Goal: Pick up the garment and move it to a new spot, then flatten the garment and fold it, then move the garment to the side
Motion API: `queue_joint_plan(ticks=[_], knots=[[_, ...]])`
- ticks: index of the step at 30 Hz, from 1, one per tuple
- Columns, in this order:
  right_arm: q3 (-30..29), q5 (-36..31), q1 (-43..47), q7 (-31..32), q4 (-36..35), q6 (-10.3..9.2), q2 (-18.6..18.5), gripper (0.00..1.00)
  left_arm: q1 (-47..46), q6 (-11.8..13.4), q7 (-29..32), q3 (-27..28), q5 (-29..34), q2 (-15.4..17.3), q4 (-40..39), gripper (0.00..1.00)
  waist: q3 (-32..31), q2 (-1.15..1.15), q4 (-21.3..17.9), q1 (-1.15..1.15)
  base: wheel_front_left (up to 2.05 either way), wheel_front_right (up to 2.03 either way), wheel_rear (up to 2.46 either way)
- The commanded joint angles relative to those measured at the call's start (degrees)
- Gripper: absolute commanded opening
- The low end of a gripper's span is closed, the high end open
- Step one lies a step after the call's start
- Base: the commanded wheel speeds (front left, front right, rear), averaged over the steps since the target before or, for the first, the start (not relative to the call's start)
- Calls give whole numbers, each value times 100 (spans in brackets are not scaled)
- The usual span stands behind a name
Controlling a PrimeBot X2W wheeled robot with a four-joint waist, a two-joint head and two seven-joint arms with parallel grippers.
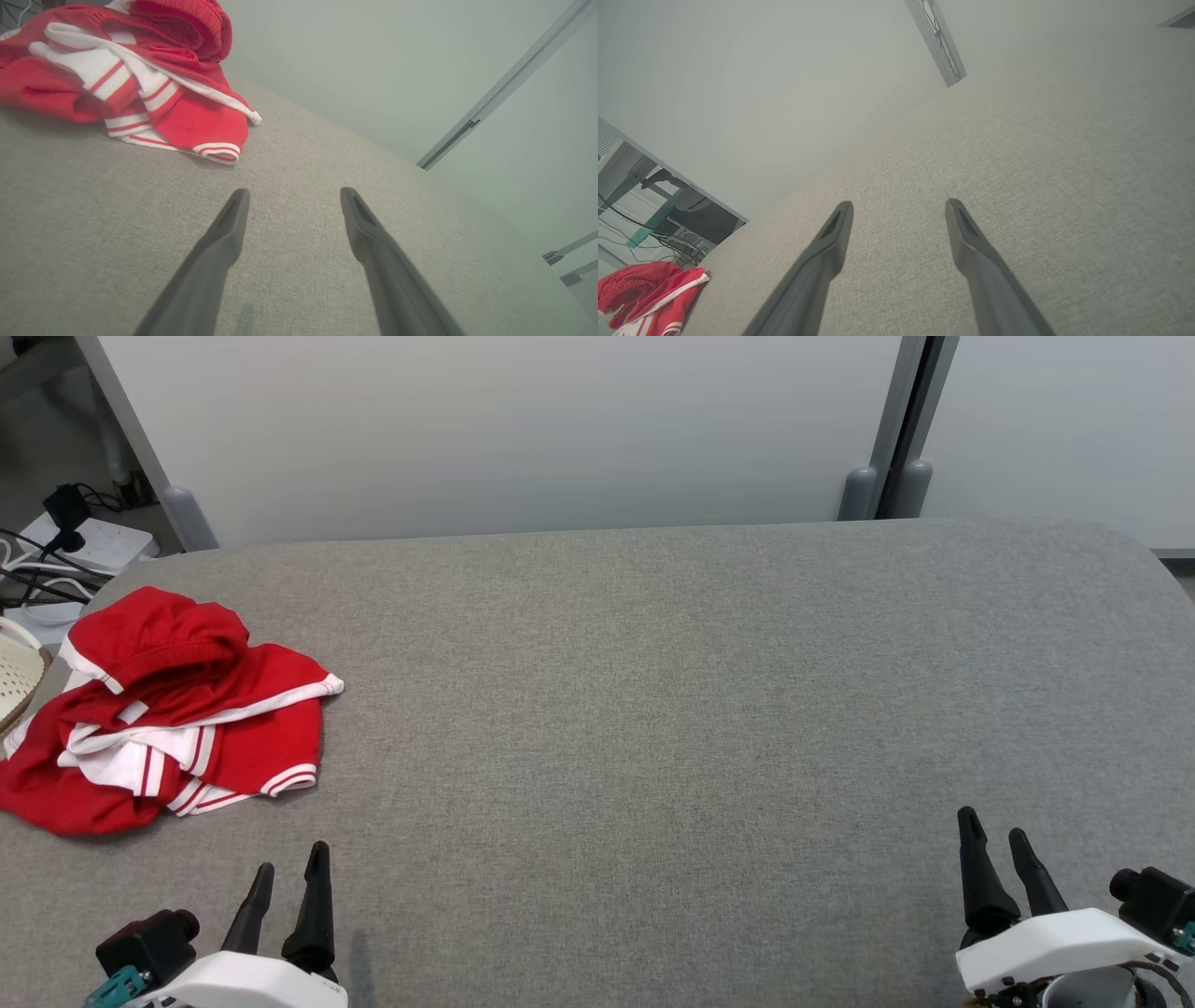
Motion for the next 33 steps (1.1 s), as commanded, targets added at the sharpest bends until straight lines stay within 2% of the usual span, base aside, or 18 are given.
queue_joint_plan(ticks=[1, 18, 33], knots=[[121, -239, -282, -137, -96, 33, -73, 100, -332, 5, -108, 154, 283, 64, -161, 100, 2, 0, -3, 0, 0, 0, 0], [219, -1333, -402, -402, -24, 40, -90, 100, -431, -2, -382, 247, 1462, 45, -86, 100, 14, 0, -11, 0, 0, 0, 0], [210, -2319, -487, -651, 115, 46, -106, 100, -493, -4, -637, 578, 2454, -14, 10, 100, 6, 0, -14, 0, 0, 0, 0]])
